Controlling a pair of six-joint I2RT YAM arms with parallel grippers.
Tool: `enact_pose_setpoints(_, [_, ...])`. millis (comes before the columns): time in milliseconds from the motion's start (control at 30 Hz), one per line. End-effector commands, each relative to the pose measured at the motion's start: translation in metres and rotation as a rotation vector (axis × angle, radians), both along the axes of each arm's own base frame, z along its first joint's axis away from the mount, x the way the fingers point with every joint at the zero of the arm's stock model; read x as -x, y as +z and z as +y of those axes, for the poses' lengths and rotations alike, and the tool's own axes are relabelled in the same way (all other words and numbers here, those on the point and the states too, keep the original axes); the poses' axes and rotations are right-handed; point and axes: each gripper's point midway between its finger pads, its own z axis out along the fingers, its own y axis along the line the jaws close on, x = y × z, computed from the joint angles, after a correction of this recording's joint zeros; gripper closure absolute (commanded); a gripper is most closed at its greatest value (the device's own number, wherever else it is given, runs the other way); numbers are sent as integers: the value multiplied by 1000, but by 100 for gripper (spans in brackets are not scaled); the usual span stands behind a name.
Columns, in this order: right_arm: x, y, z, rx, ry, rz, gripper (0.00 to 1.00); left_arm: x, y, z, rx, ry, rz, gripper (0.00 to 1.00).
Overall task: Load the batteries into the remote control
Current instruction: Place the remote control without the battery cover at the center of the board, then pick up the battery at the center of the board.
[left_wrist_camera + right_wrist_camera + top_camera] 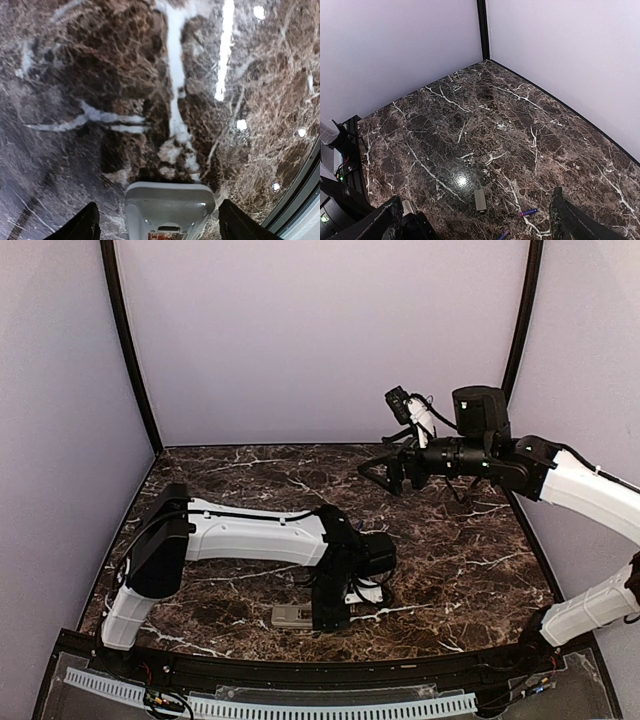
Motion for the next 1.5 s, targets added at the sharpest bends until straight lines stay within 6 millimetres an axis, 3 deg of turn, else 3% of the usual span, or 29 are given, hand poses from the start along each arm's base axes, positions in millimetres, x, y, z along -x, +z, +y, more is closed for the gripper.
enact_pose_setpoints(0, [-1, 9, -1, -32, 0, -14, 1, 1, 29, -12, 73, 16, 15, 12])
enact_pose_setpoints(167, [-5, 10, -5, -28, -35, -1, 1, 7, 70, -27, 224, 30, 68, 9])
enact_pose_setpoints(233, [-15, 8, -12, -21, -104, 15, 1, 3, 97, -28, 320, 73, 101, 9])
enact_pose_setpoints(300, [-29, 3, -25, -15, -197, 44, 1, -12, 144, -27, 493, 139, 99, 9])
enact_pose_setpoints(333, [-37, 0, -33, -21, -243, 70, 1, -23, 147, -17, 517, 193, 112, 9])
enact_pose_setpoints(367, [-44, -4, -39, -26, -276, 93, 1, -31, 177, -16, 625, 237, 93, 9])
enact_pose_setpoints(400, [-49, -8, -44, -31, -300, 118, 1, -47, 172, 0, 634, 304, 85, 9])
enact_pose_setpoints(433, [-55, -13, -48, -36, -325, 145, 1, -54, 191, 8, 719, 356, 54, 9])
enact_pose_setpoints(467, [-59, -18, -50, -37, -338, 168, 1, -71, 196, 22, 754, 439, 33, 9])
enact_pose_setpoints(600, [-76, -47, -48, 14, -391, 255, 19, -118, 222, 84, 917, 689, -152, 4])
enact_pose_setpoints(667, [-85, -76, -48, 80, -438, 332, 33, -139, 224, 121, 942, 830, -243, 1])
enact_pose_setpoints(767, [-90, -110, -44, 148, -465, 430, 47, -161, 215, 172, 959, 1010, -308, 1])
enact_pose_setpoints(867, [-89, -143, -37, 209, -465, 525, 54, -170, 198, 203, 964, 1144, -315, 1])
enact_pose_setpoints(967, [-79, -175, -25, 287, -437, 592, 55, -180, 183, 226, 952, 1233, -331, 1])
enact_pose_setpoints(1200, [-55, -237, 1, 474, -363, 718, 58, -189, 155, 242, 908, 1280, -315, 1])
enact_pose_setpoints(1467, [-40, -269, 14, 570, -332, 772, 63, -191, 155, 247, 903, 1269, -322, 1])
